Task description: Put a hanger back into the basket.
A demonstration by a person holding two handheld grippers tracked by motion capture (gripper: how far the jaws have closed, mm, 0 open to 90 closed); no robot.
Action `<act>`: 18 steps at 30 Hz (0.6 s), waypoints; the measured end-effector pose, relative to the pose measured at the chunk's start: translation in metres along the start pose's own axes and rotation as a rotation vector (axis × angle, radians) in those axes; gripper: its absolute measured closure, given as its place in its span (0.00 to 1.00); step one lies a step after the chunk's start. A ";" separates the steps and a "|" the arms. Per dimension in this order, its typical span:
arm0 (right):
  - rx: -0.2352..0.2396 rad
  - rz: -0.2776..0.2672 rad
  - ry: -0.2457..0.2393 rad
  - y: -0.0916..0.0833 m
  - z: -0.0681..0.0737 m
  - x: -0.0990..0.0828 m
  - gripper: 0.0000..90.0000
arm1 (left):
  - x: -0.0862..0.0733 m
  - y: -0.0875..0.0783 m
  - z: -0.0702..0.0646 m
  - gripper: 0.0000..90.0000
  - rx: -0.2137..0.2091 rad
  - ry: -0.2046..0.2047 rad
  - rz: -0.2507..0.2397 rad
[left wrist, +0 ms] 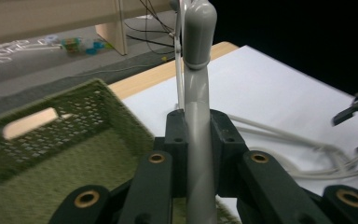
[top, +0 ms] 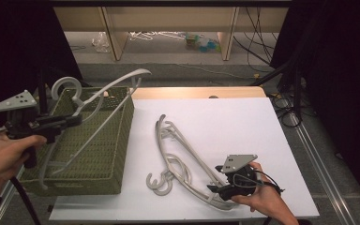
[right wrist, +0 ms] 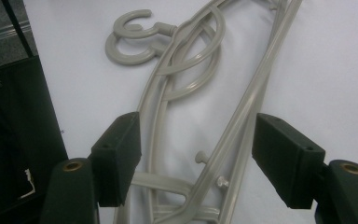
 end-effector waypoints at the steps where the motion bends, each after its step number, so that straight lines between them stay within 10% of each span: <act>1: 0.003 0.000 0.001 0.000 0.000 0.000 0.37 | 0.001 0.000 0.003 0.88 -0.001 -0.004 0.002; 18: 0.005 0.015 0.028 0.003 -0.001 -0.003 0.30 | -0.013 0.011 0.069 0.88 0.036 0.040 0.093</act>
Point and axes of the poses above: each handheld gripper's, and its own axes: y roughly forward along the jaws, x roughly out of its top, z roughly to its left, the point moved 7 cm from there along y, roughly forward along the jaws, and after that the axes turned 7 degrees about -y, right-handed, at the moved point
